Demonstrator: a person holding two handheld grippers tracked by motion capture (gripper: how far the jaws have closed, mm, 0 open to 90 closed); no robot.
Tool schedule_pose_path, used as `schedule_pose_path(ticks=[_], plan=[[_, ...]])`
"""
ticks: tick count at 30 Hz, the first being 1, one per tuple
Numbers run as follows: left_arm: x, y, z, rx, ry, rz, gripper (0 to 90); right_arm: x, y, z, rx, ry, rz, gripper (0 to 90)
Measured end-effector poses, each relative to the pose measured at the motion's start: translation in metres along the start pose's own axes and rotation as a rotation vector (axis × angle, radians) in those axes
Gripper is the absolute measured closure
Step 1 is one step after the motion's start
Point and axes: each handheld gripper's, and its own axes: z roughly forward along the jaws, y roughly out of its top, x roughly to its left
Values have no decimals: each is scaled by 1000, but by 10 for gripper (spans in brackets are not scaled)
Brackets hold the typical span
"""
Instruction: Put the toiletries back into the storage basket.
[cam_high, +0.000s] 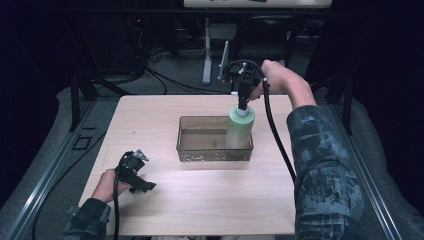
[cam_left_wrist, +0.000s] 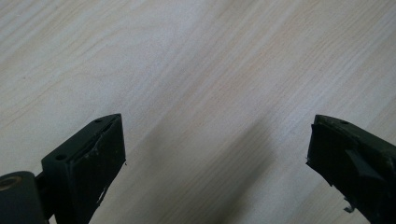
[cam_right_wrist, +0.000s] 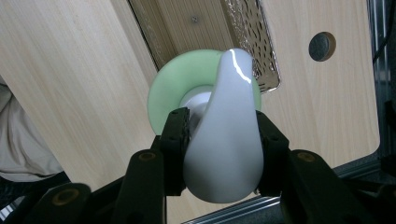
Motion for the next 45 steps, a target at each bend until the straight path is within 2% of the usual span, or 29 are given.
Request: schedule_pose_path(ticks=[45], plan=[[0,0,-1,-4,5,-1,42,-1,-4,27,46,10,34,629]])
